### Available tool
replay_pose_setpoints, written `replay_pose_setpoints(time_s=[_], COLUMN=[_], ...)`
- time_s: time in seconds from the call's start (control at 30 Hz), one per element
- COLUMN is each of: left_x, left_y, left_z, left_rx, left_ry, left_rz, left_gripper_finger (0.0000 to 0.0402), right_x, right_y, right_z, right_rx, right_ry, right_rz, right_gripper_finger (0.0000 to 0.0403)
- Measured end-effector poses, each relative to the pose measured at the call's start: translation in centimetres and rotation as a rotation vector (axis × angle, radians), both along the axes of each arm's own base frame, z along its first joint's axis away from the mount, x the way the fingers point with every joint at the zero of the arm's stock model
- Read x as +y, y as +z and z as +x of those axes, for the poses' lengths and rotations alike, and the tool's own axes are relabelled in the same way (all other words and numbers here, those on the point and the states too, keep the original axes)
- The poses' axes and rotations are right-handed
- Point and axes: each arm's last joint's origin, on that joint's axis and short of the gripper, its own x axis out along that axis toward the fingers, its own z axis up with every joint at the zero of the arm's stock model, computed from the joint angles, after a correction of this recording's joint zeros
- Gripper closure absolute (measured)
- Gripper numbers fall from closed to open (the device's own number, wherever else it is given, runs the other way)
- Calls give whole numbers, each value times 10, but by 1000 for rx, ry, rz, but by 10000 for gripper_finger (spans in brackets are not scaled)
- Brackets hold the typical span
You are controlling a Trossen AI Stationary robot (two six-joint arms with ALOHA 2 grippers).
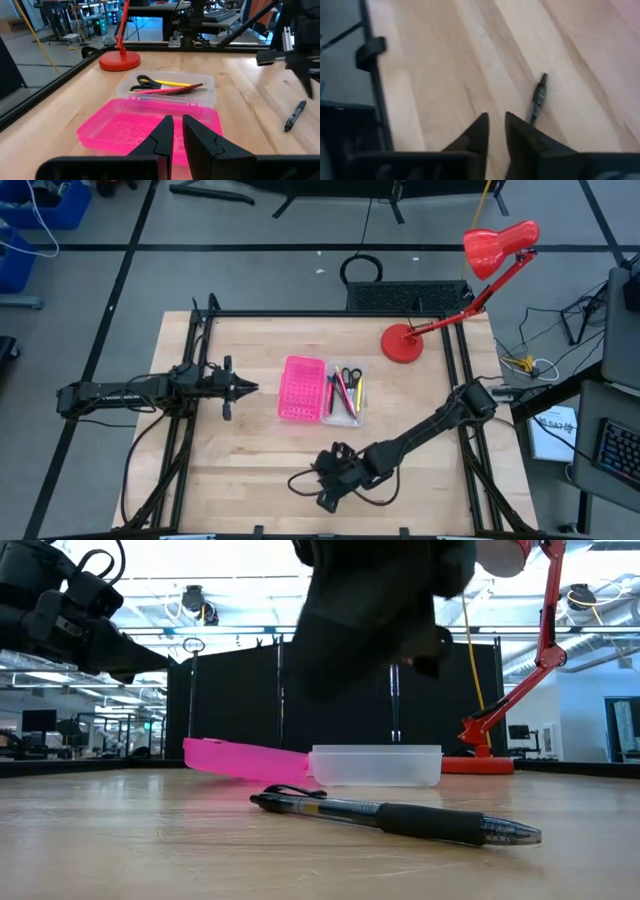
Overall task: Pick & place school supplies into a supply box
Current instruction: Put the black pen into the supply box
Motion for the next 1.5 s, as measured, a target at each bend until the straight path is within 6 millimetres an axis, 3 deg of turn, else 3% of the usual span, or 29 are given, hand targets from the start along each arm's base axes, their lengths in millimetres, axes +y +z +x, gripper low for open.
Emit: replay_pose_setpoints(time_s=[0.27, 0.5, 0.8, 1.13, 1.33, 1.5], left_x=[0, 0, 0, 0, 0, 0], left_y=[0, -5, -6, -6, -6, -6], left_z=[0, -1, -1, -1, -1, -1], left_rx=[4, 56, 60, 61, 66, 66], left_ry=[-3, -2, -1, -1, 0, -1], left_rz=[10, 0, -10, -7, -11, -11], left_gripper_finger=[353, 353, 353, 353, 353, 353], right_x=[8, 19, 26, 24, 21, 20], right_y=[-3, -22, -58, -65, -68, -69], right_z=[-10, -12, -13, -26, -31, -34], right_rx=[60, 92, 165, 253, 307, 335], right_ry=[23, 68, 143, 214, 227, 175], right_rz=[0, -38, -143, -309, -338, -323], right_gripper_finger=[222, 192, 207, 249, 294, 358])
